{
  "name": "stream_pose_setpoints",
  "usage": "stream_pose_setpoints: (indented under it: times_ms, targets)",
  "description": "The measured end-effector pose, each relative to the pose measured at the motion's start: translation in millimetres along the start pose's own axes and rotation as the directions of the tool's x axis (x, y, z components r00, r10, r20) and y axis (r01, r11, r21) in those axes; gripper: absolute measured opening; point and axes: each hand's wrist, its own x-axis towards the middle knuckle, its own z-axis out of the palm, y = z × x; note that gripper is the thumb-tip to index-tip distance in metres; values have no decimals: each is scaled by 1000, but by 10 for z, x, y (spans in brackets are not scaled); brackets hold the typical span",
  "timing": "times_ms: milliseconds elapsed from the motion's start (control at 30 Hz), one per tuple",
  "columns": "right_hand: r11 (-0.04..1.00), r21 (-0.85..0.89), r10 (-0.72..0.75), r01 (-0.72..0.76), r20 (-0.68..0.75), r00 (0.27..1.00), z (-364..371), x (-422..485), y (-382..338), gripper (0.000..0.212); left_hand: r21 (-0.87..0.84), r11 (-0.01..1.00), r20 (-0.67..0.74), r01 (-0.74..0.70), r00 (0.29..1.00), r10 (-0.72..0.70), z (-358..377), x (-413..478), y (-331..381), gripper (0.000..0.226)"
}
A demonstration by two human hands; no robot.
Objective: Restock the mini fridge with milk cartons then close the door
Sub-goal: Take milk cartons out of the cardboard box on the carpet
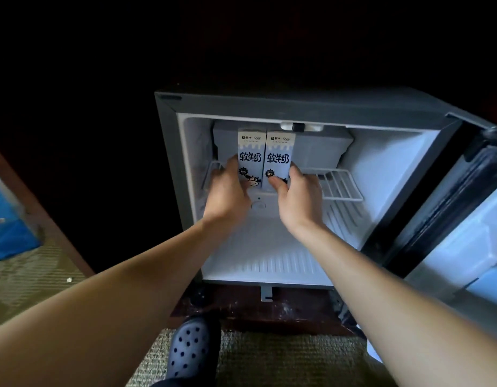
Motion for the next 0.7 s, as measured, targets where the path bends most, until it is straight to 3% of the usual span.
stream_pose_setpoints:
  times_ms: [133,333,700]
  targets:
    - [999,-8,31,-31,-6,999,97,125,10,35,164,986,42,-6,999,-1,-20,143,-13,8]
    - [964,-236,131,-119,37,991,137,379,-22,47,285,956,47,72,995,-89,100,398,-24,27]
    - [952,-298,90,-65,72,993,133,381,25,50,302,952,4,46,999,-50,116,403,-47,26]
